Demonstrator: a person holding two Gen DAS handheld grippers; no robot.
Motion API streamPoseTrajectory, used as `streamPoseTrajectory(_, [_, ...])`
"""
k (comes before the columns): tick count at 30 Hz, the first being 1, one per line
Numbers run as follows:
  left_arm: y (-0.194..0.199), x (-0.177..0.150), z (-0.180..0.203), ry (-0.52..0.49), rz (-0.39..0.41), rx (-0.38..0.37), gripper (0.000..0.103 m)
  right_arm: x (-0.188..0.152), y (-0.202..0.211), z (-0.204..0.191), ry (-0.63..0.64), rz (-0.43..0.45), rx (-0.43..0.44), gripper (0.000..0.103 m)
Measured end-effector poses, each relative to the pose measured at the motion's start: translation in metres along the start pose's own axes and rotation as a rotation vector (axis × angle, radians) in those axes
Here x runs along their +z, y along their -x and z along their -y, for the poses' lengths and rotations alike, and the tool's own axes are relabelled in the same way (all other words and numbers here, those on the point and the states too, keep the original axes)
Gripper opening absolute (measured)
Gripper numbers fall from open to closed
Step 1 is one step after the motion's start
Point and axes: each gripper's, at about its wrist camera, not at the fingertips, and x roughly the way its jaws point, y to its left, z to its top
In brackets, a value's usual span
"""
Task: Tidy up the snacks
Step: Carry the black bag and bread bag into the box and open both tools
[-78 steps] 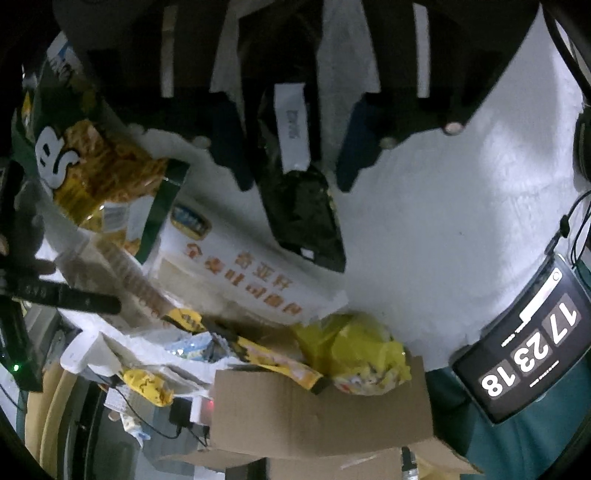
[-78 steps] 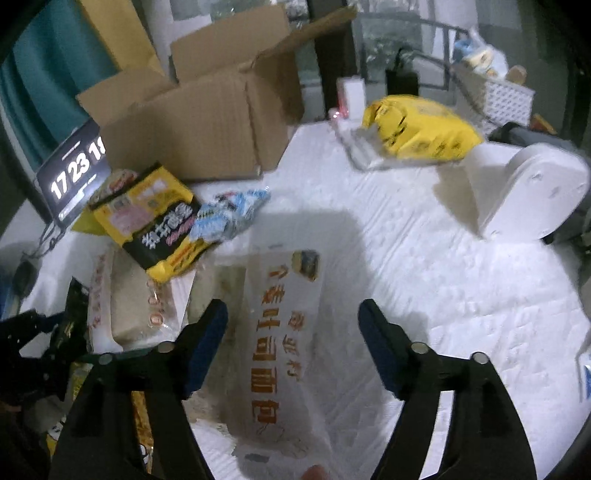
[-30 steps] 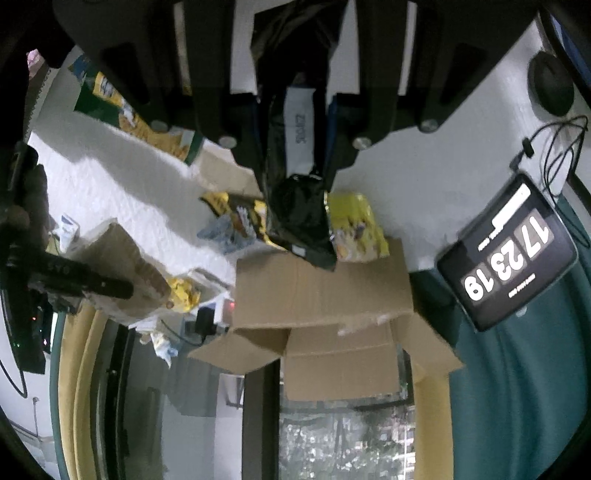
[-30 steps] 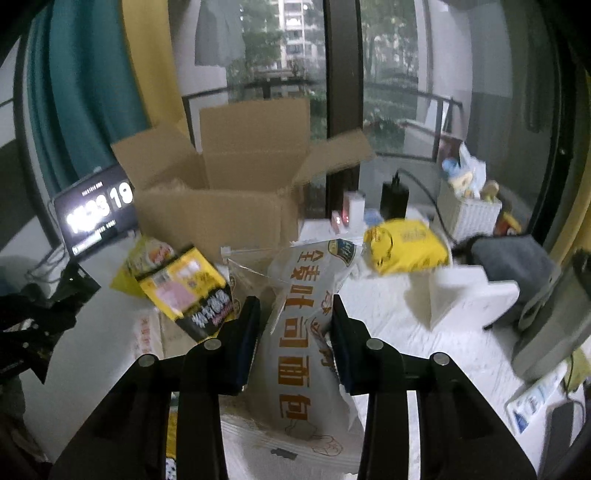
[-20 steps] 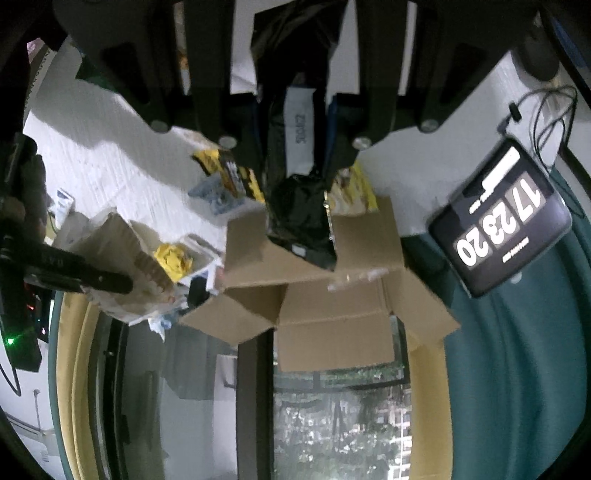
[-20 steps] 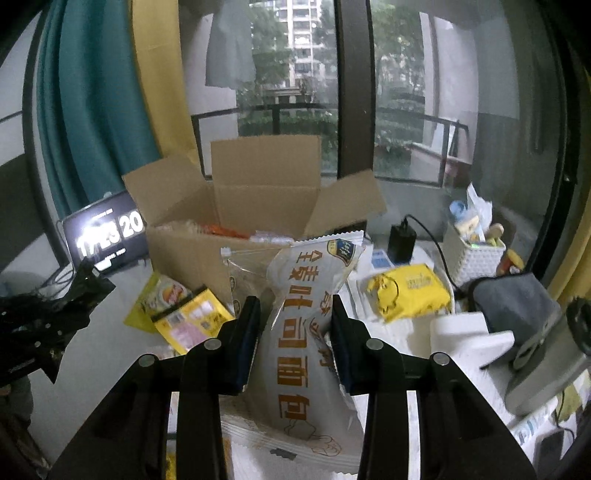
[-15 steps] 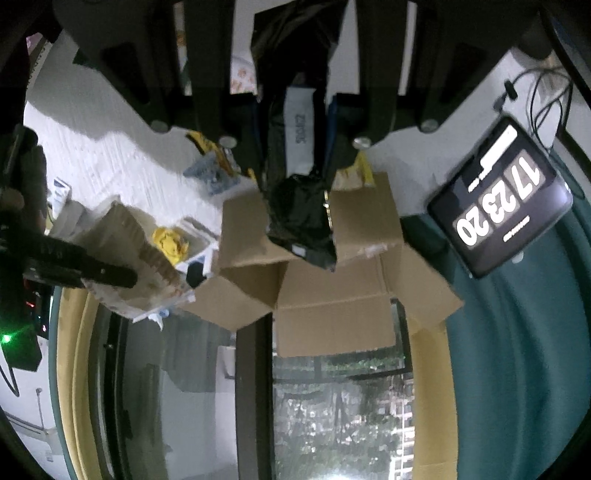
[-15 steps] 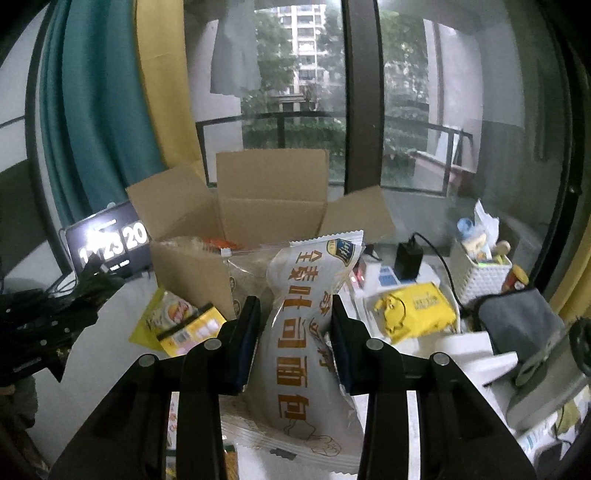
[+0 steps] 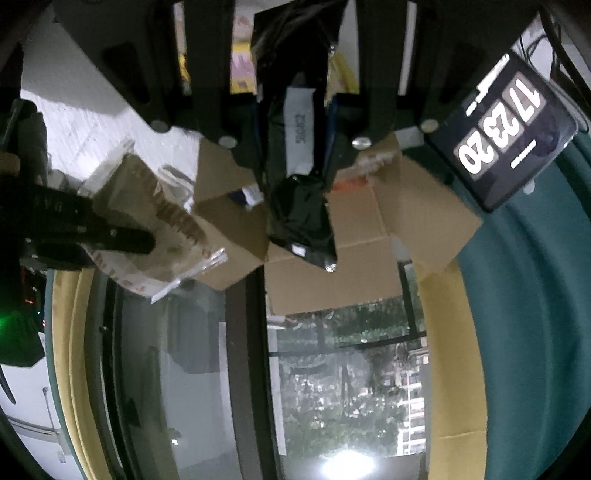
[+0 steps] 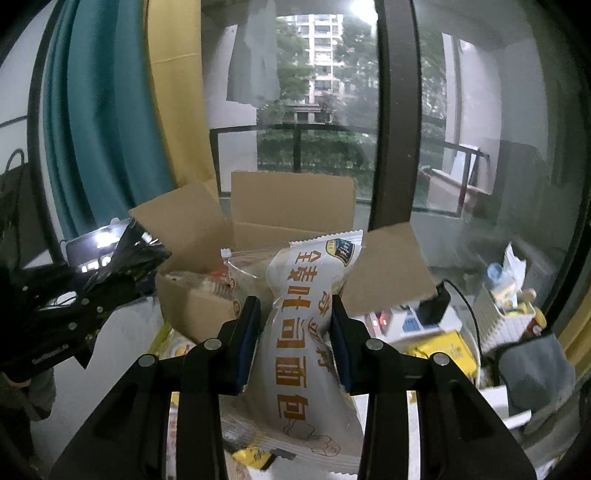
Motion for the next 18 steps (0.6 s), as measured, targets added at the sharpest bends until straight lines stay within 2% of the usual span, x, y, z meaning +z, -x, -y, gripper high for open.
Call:
streamPoseTrajectory(7, [-0.033,0.019,-0.015,0.011,0.026,0.017,0.026,0.021,-0.031,-0.002,0.01,0.009,0.012,0.039])
streamPoseTrajectory(18, [-0.101,0.032,-0.027,0.036,-0.015,0.023,0.026,0.04,-0.091,0.002,0.019,-0.001,0.028,0.039])
